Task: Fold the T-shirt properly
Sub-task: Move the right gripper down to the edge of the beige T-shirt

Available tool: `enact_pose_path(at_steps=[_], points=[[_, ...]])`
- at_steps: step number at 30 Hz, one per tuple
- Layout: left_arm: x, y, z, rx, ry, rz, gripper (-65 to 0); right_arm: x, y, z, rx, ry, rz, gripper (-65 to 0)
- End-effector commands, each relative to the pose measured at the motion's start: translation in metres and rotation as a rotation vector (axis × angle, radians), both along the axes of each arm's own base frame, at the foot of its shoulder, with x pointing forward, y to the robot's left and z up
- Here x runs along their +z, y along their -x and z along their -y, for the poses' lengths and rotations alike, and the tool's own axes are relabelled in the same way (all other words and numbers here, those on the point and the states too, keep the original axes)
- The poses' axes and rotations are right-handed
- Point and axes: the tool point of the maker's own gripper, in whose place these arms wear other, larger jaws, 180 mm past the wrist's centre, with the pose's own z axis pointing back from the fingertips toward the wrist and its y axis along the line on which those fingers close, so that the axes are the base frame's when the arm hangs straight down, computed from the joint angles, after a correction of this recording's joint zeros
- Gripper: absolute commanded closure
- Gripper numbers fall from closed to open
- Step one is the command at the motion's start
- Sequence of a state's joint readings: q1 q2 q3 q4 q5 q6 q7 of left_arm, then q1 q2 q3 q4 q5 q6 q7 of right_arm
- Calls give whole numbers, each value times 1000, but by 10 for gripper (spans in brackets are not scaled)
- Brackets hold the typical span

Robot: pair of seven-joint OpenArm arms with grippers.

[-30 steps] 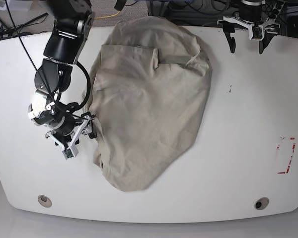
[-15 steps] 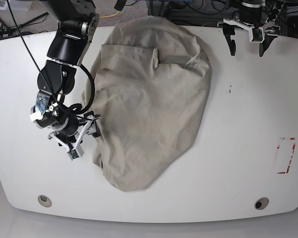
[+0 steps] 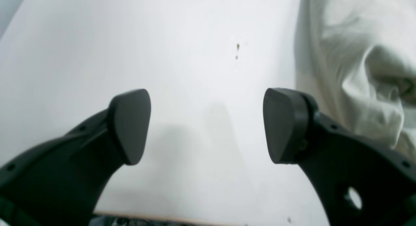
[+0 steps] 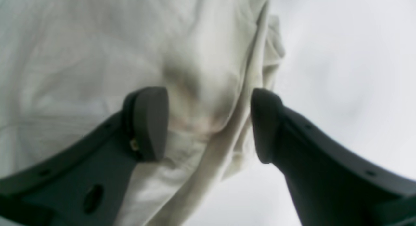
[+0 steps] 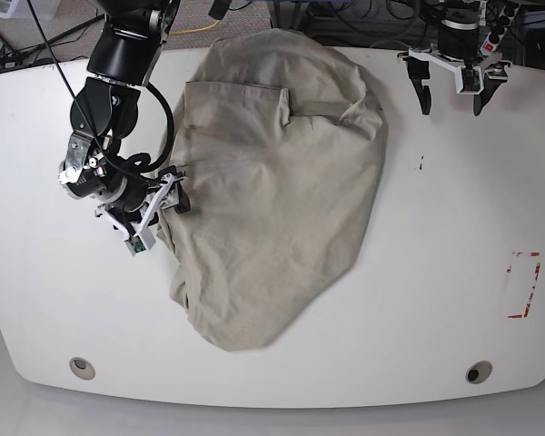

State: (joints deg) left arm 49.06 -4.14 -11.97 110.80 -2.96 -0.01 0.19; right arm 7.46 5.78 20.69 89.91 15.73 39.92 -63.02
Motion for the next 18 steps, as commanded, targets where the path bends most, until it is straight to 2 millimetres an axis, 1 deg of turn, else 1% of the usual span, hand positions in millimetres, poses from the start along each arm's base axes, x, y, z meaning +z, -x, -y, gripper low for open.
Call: enact_pose_path(at_steps=[1, 10, 14, 16, 17, 18], points=[[8, -1, 1, -9, -7, 29, -506, 15, -11, 2, -3, -8, 60, -379], [8, -1, 1, -9, -7, 29, -506, 14, -11, -2, 0, -23, 71, -379], [8, -1, 1, -9, -7, 29, -506, 10, -7, -4, 1, -28, 58, -379], [8, -1, 1, -9, -7, 29, -506, 9, -7, -9, 2, -38, 56, -379], [8, -1, 0, -8, -8, 29, -506, 6, -6, -12, 2, -49, 47, -379], [8, -1, 0, -8, -8, 29, -506, 3, -5, -12, 2, -51, 37, -379]])
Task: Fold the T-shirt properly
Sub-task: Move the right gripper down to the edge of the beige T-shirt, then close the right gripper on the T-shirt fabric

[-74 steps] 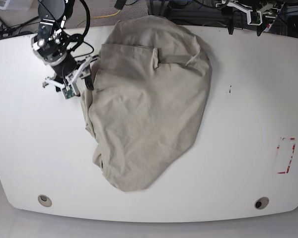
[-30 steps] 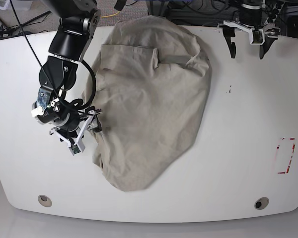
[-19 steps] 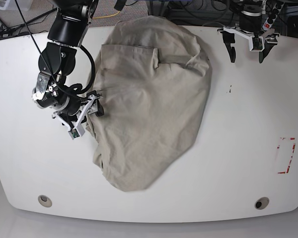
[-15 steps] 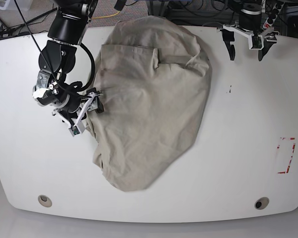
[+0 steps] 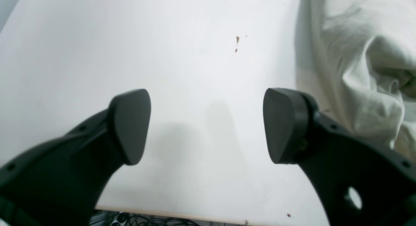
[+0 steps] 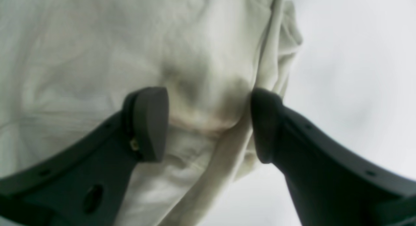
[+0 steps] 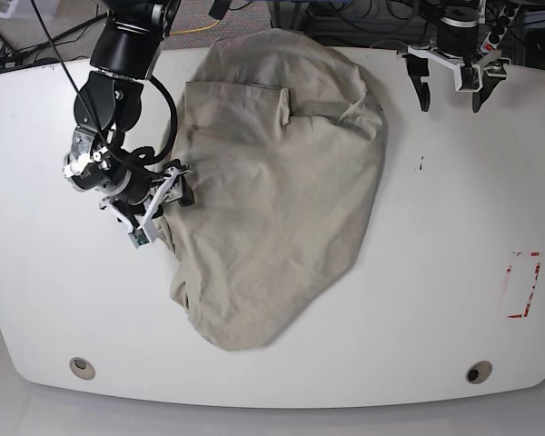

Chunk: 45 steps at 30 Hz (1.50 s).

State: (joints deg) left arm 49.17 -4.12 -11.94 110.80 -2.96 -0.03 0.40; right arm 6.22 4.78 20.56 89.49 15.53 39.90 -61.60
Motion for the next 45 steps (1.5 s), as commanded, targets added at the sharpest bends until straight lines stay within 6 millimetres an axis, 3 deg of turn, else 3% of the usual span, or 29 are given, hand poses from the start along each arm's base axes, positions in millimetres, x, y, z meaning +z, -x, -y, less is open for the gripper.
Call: enact_pose_path(at_steps=[1, 10, 14, 28, 45], points=[[9, -2, 0, -9, -9, 34, -506, 8, -10, -4, 0, -29, 35, -379], [9, -2, 0, -9, -9, 34, -506, 5, -9, -8, 1, -45, 27, -379], [9, -2, 0, -9, -9, 34, -506, 14, -11, -8, 3, -37, 57, -379], [10, -3, 0, -9, -9, 38, -506, 8, -10, -28, 9, -90, 39, -379], [12, -9, 2, -12, -6, 54, -506, 1, -17, -19, -7, -95, 24, -377]])
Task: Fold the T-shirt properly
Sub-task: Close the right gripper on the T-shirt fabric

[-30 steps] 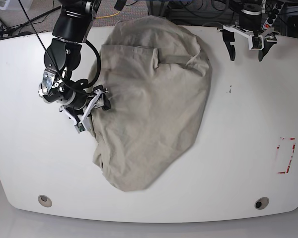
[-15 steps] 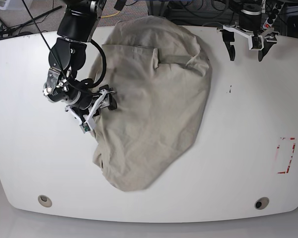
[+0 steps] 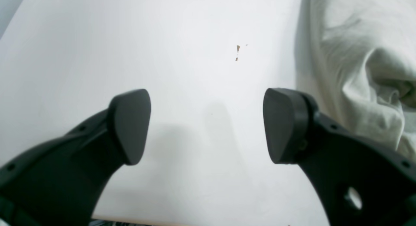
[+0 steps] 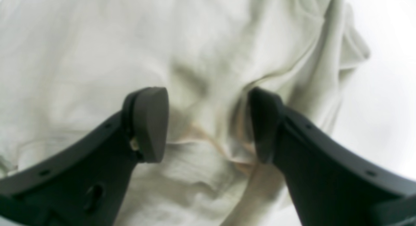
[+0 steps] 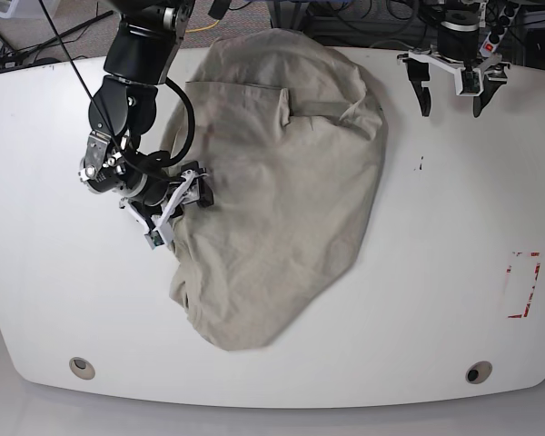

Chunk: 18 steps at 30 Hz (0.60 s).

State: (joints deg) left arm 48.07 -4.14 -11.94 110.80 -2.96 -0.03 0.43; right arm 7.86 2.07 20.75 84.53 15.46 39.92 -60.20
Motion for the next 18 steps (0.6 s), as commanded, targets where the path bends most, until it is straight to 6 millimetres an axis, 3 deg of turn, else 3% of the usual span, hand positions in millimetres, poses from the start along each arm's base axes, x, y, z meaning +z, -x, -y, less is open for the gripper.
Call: enact_pose_path(at_steps=[1, 4, 9, 14, 18], points=[[10, -2, 2, -12, -6, 37, -506, 15, -13, 4, -8, -11, 59, -376], [10, -3, 3, -13, -4, 36, -506, 17, -14, 3, -5, -11, 68, -306], [10, -3, 3, -14, -3, 36, -506, 21, -21, 2, -3, -13, 81, 0], [10, -3, 3, -14, -3, 36, -506, 27, -25, 1, -1, -14, 98, 0], [9, -3, 8, -23, 8, 37, -506, 53, -40, 3, -1, 2, 175, 0]])
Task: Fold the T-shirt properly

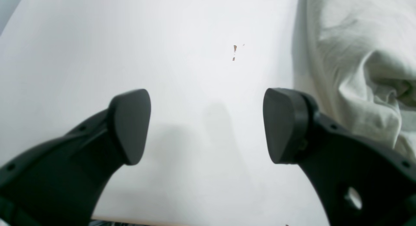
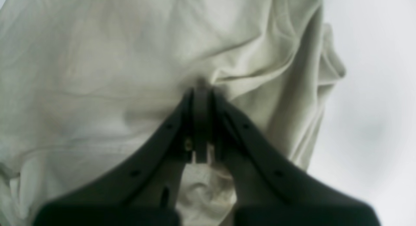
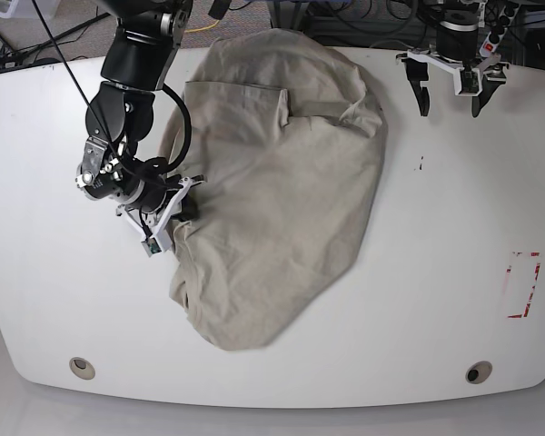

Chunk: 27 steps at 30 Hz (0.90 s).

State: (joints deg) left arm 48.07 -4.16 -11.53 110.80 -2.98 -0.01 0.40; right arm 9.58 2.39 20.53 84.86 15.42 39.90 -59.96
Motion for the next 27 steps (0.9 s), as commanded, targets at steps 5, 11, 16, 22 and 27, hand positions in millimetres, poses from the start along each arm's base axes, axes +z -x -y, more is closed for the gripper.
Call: enact_pose_path(at_steps=[5, 11, 16, 22, 27], points=[[13, -7, 23, -52, 37, 50, -506, 91, -57, 3, -2, 15, 276, 0], [13, -6, 61, -121, 115, 50, -506, 158, -96, 4, -3, 22, 432, 0], [11, -4, 82, -160, 158, 42, -506, 205, -117, -12, 49, 37, 536, 0], [10, 0, 116, -272, 207, 27, -506, 260, -125, -41, 142, 99, 672, 0], [11, 8, 151, -378, 267, 15, -506, 283, -128, -52, 177, 121, 726, 0]])
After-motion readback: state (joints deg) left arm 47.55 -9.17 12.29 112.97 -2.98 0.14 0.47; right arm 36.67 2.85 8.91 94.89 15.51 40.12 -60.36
